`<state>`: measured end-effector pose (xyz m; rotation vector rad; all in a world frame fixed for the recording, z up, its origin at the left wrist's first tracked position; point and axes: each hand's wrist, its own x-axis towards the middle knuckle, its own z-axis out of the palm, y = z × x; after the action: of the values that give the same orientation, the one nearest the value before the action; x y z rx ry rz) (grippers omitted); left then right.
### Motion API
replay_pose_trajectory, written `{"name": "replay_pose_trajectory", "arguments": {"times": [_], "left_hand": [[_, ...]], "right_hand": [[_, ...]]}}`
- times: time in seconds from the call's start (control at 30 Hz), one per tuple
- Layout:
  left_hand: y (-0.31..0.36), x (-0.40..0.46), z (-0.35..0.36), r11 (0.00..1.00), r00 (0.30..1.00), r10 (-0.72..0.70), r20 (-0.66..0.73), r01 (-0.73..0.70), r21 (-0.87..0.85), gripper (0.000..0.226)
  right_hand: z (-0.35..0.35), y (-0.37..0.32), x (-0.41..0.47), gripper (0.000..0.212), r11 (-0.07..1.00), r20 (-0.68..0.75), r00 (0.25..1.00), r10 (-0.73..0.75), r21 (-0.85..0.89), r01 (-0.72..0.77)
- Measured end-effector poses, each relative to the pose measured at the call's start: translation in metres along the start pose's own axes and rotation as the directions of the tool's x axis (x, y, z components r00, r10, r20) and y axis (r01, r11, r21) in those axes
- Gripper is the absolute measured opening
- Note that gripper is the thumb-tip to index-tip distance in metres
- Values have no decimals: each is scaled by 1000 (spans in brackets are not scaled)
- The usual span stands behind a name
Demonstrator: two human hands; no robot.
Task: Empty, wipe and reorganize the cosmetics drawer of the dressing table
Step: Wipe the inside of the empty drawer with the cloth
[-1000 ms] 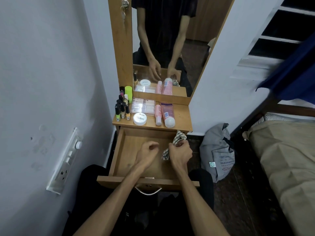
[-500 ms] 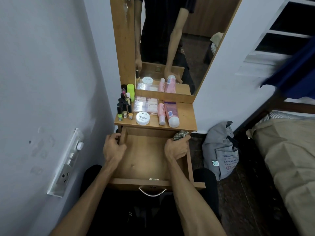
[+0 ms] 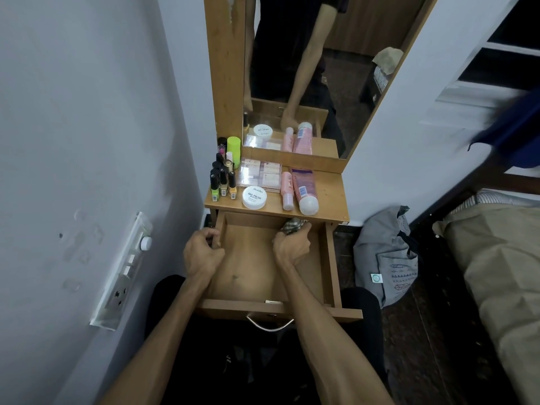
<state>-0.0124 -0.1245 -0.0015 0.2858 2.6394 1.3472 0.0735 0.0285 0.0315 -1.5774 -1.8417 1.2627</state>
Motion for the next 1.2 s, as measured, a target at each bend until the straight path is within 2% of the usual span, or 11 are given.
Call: {"name": "replay_pose_trajectory", "arguments": {"times": [0.13,0.37,0.53,0.77,0.97,1.07,1.2], "left_hand": [[-1,0,0,1000,1000,1,10,-1,25,34],[0,1,-4,999,999,-3,36,1,53,37],[0,-1,-7,999,999,9,39,-11,36,27],[1,-4,-9,999,999,37,34,-38,22,24],[-10,-1,-19,993,986,16,166,3,-116,20],[-13,1,-22,989,982,-10,186,37,-142,30],[-11,2,-22,982,981,-37,189,70,-173,32]], "right_hand": [[13,-5,-4,47,1000,40,999,-13,-1,13],[51,-12,-17,42,992,198,974,-114,-33,123],[72,-17,-31,41,955,380,898,-223,-102,280],[71,-16,-15,51,920,491,833,-255,-142,365],[68,-5,8,53,858,674,699,-239,-191,477],[63,5,12,54,829,768,605,-210,-188,526],[43,11,-5,40,830,869,472,-149,-150,538]]}}
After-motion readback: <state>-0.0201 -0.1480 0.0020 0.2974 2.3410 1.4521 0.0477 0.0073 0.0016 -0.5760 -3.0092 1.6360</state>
